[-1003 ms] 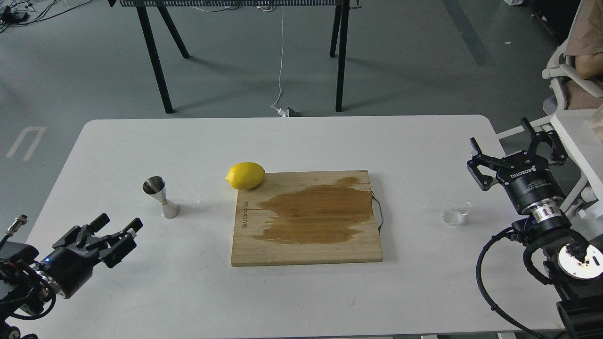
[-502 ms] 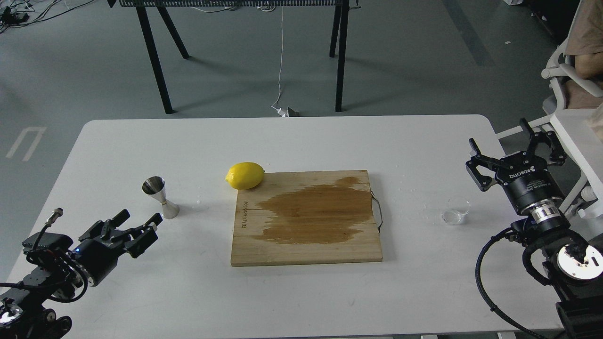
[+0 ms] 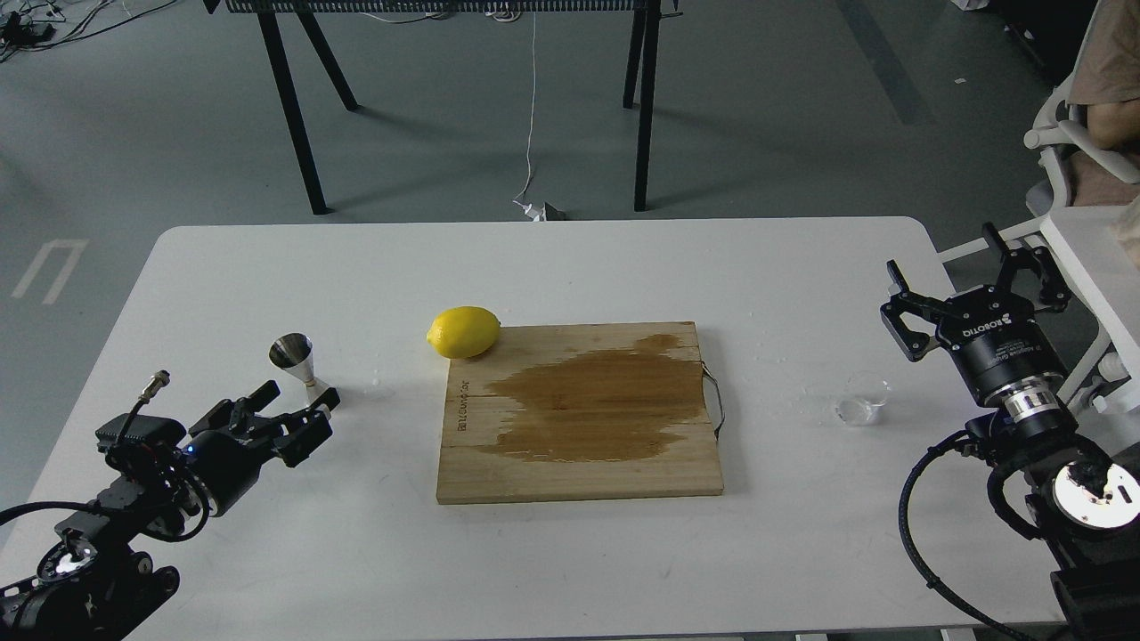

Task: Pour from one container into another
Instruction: 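Lower the left gripper and reach toward the steel jigger, then close the left gripper around the steel jigger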

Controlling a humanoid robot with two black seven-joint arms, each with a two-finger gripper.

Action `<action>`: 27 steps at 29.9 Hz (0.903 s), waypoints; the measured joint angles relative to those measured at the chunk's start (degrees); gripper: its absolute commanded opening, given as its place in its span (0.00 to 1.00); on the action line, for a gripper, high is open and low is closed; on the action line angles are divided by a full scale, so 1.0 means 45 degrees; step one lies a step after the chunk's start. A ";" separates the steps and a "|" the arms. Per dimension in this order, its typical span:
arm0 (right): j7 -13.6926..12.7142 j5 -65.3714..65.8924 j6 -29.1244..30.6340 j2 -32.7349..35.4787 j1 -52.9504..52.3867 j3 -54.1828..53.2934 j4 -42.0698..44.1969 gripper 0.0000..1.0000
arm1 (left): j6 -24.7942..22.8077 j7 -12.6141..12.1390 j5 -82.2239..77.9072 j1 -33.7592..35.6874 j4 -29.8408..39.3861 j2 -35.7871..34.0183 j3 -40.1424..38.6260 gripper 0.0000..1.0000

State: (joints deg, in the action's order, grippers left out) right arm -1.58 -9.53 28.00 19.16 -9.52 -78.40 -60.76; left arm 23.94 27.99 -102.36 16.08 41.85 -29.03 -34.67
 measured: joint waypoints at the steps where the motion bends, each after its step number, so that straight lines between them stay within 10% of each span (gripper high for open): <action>1: 0.0000 -0.0001 0.0000 0.0000 0.0002 0.0000 -0.0004 0.99 | -0.0020 0.0000 0.0005 0.0071 -0.0086 0.0057 0.0000 0.99; 27: 0.0001 -0.0011 0.0000 0.0000 0.0143 -0.0004 -0.0033 0.99 | -0.0237 0.0001 0.0037 0.1719 -0.2633 0.1590 0.0378 0.86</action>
State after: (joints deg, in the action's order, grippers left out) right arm -1.58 -9.58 28.00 19.16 -8.88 -78.41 -60.91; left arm 22.87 28.00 -102.19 23.81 30.00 -21.87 -32.97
